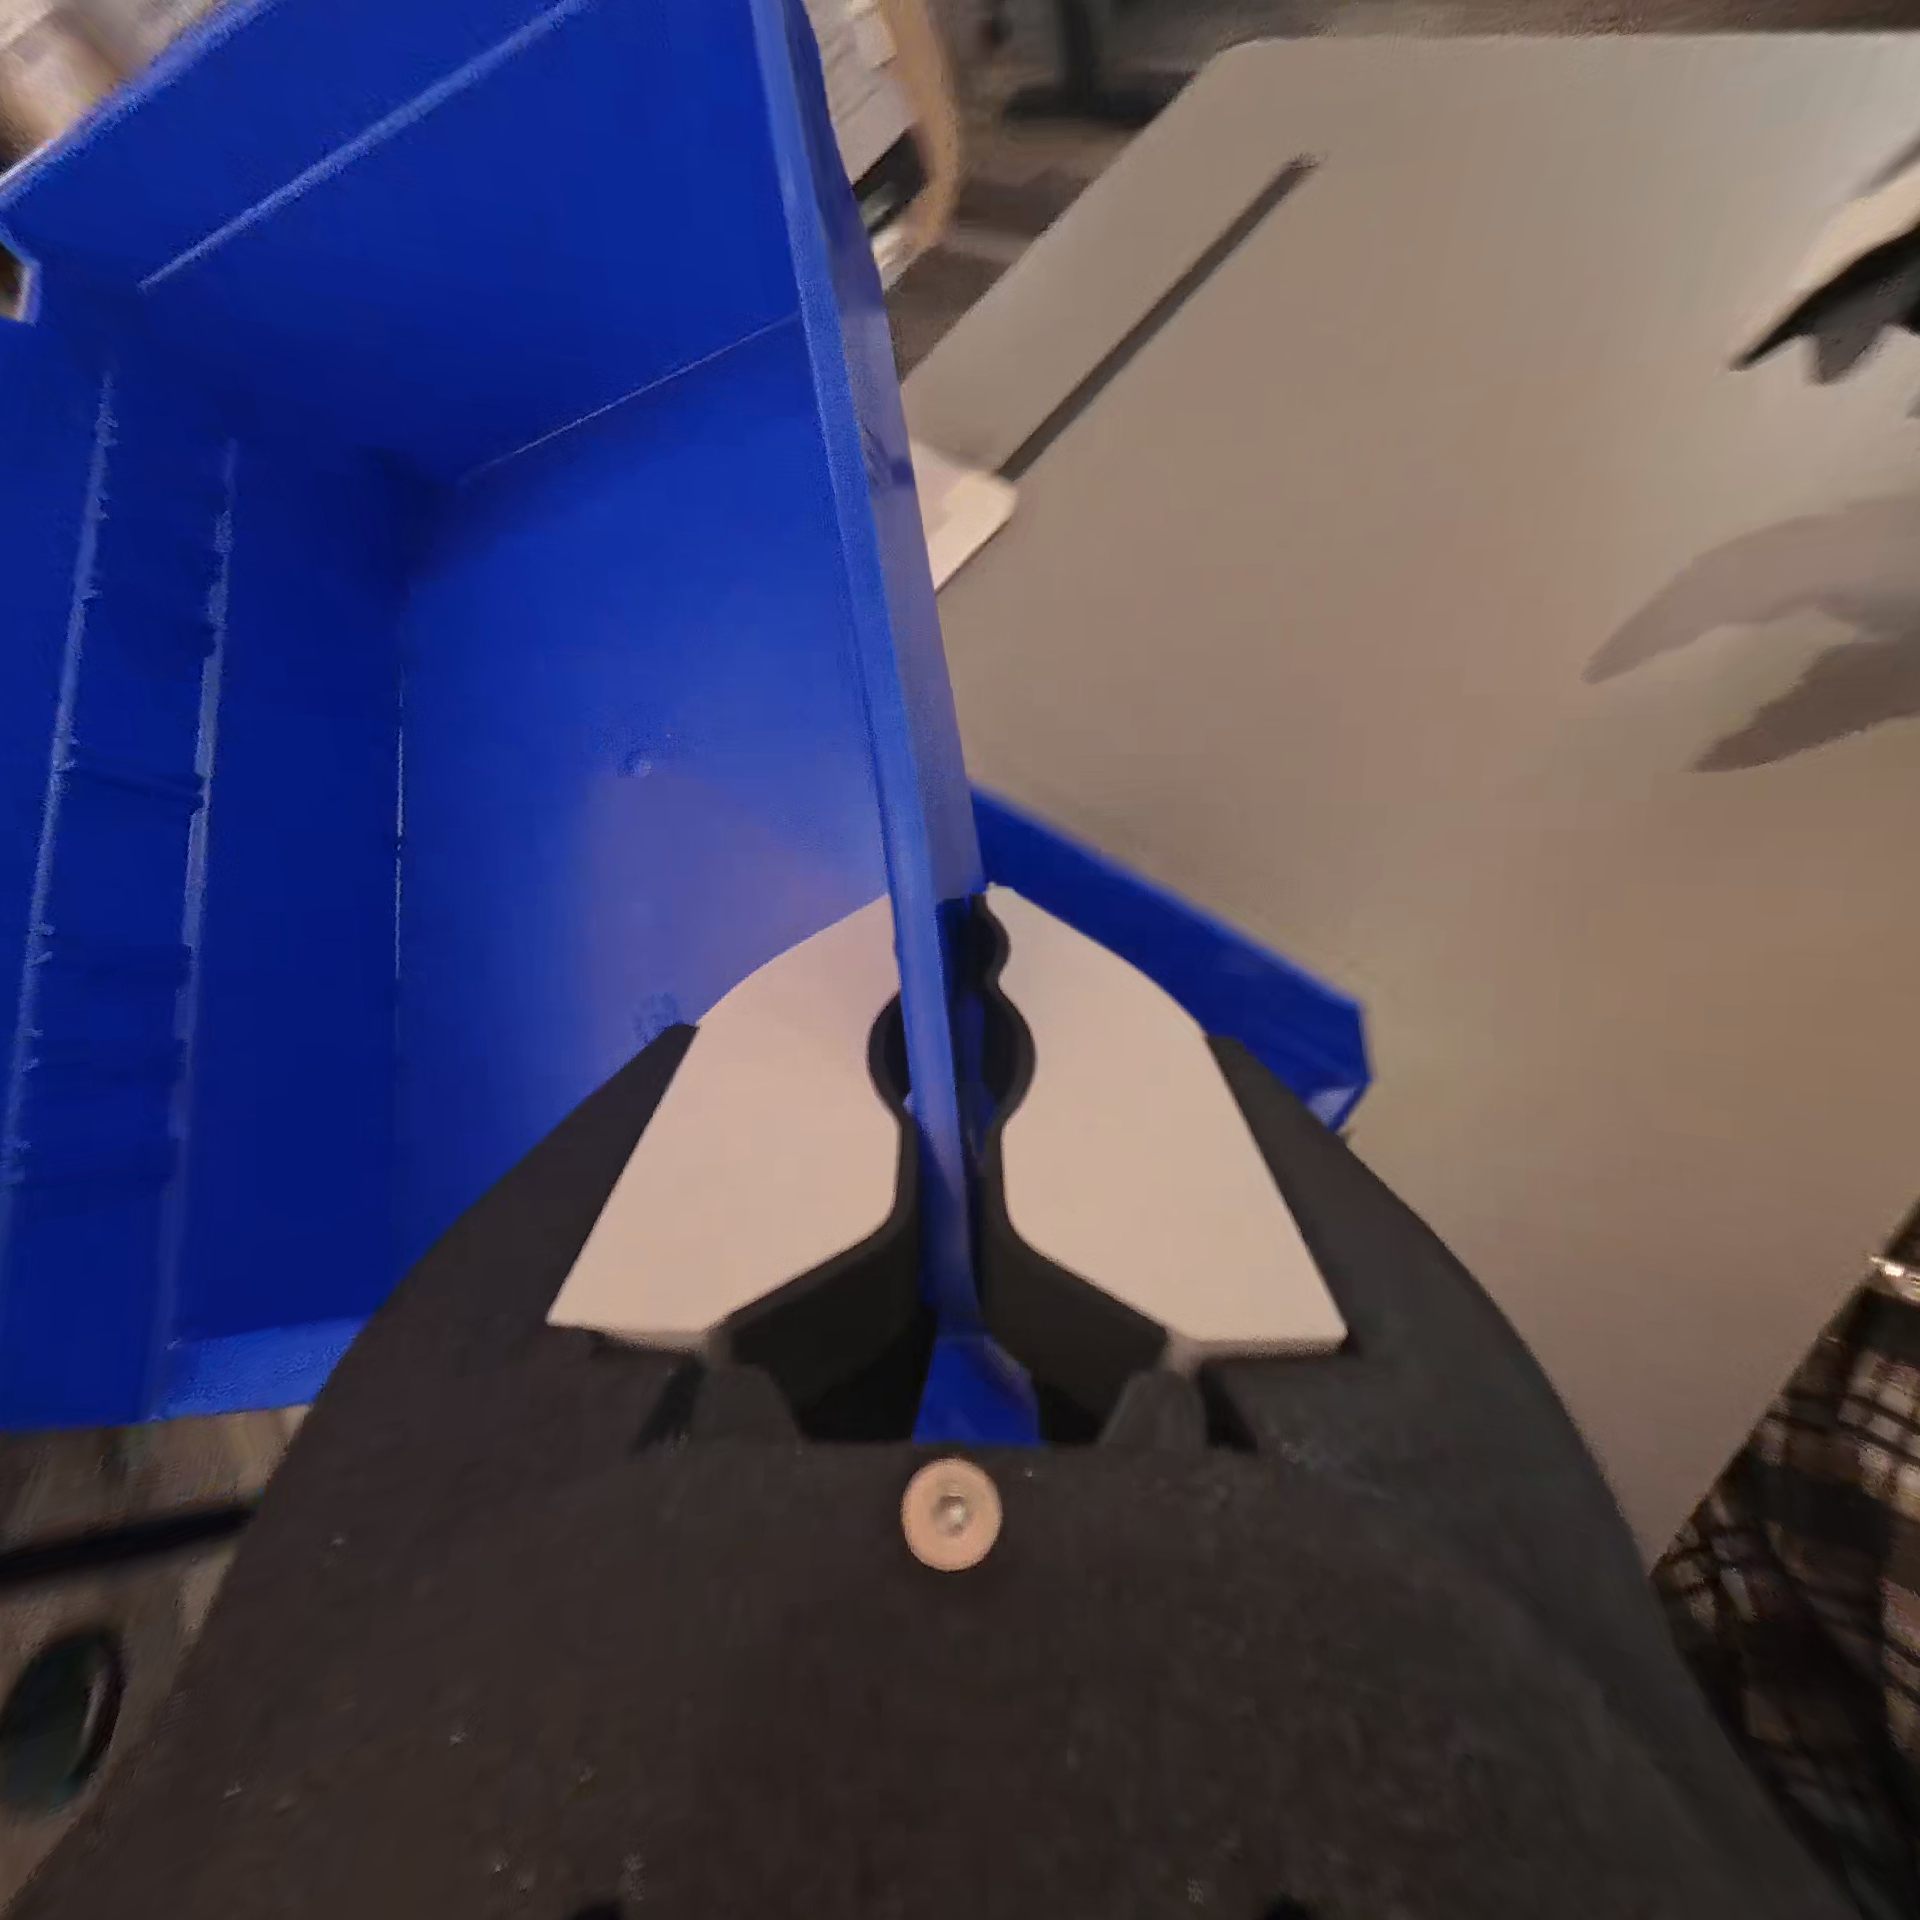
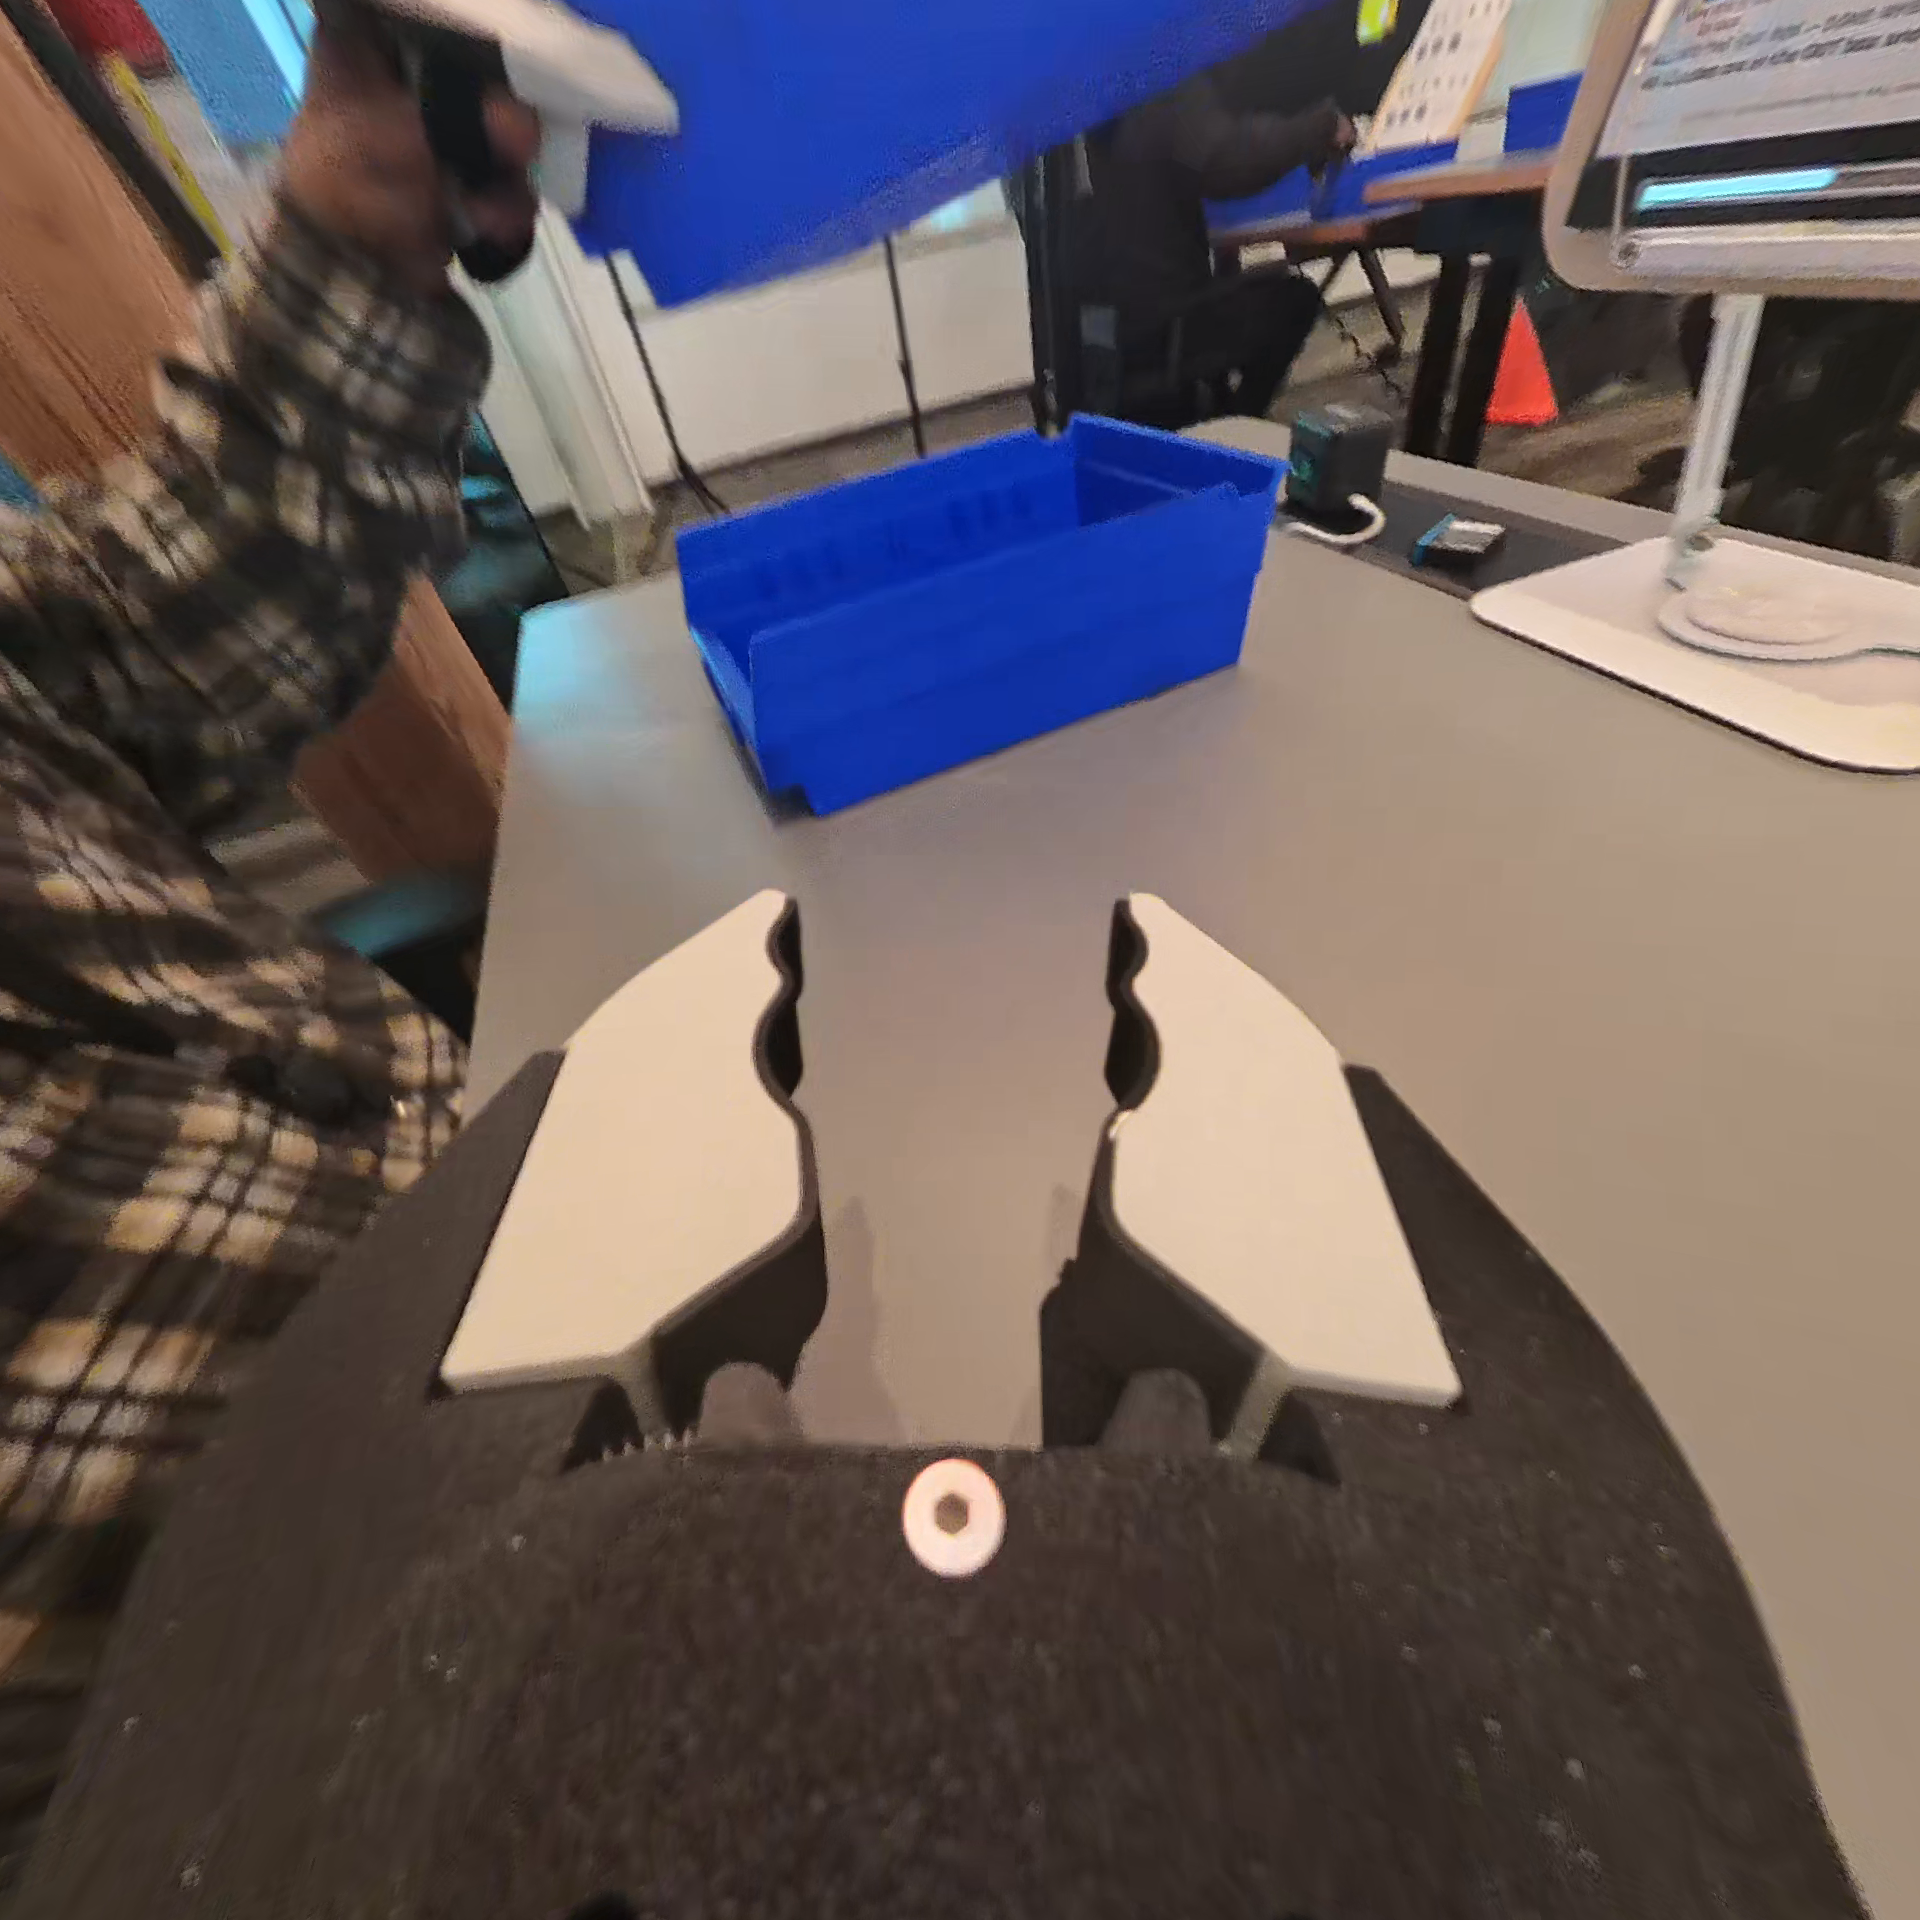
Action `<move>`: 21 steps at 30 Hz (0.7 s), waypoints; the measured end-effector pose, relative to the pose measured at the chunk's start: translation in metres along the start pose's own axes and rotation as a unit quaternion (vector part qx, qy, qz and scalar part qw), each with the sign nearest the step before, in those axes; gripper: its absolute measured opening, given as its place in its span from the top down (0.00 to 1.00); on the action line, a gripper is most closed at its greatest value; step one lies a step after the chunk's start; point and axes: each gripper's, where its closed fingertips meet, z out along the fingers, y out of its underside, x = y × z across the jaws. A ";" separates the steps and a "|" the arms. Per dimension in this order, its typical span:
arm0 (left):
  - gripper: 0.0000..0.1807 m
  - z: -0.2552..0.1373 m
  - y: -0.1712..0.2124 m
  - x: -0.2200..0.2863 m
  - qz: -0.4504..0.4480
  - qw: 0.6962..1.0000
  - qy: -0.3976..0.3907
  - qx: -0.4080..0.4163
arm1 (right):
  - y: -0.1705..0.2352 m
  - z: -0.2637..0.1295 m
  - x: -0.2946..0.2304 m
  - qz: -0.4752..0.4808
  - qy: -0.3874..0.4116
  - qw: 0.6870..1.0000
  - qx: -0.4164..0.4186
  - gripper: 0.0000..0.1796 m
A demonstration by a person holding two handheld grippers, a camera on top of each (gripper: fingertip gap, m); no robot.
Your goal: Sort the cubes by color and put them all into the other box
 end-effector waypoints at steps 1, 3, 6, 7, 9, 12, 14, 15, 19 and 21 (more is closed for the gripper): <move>0.96 0.011 -0.013 0.017 0.021 0.999 0.030 0.009 | 0.000 -0.011 -0.004 -0.017 0.013 1.000 -0.017 0.67; 0.97 0.036 -0.035 0.054 0.064 0.993 0.095 0.023 | -0.001 -0.033 -0.013 -0.044 0.035 0.997 -0.045 0.66; 0.96 0.078 -0.055 0.112 0.141 0.972 0.182 0.036 | -0.006 -0.066 -0.029 -0.065 0.061 0.994 -0.063 0.64; 0.96 0.093 -0.059 0.131 0.159 0.965 0.206 0.037 | -0.006 -0.075 -0.035 -0.064 0.066 0.993 -0.069 0.63; 0.96 0.122 -0.064 0.167 0.179 0.951 0.250 0.036 | -0.005 -0.092 -0.045 -0.061 0.076 0.992 -0.080 0.63; 0.96 0.159 -0.060 0.213 0.198 0.933 0.299 0.029 | -0.002 -0.113 -0.057 -0.066 0.096 0.989 -0.092 0.62; 0.96 0.179 -0.052 0.238 0.208 0.924 0.321 0.021 | 0.003 -0.123 -0.059 -0.068 0.108 0.986 -0.107 0.61; 0.96 0.186 -0.048 0.248 0.214 0.920 0.328 0.016 | 0.005 -0.127 -0.058 -0.069 0.113 0.984 -0.118 0.60; 0.96 0.206 -0.034 0.276 0.236 0.910 0.341 0.003 | 0.005 -0.134 -0.052 -0.072 0.115 0.980 -0.146 0.60; 0.96 0.212 -0.027 0.283 0.240 0.907 0.346 0.002 | 0.003 -0.132 -0.044 -0.083 0.114 0.976 -0.166 0.60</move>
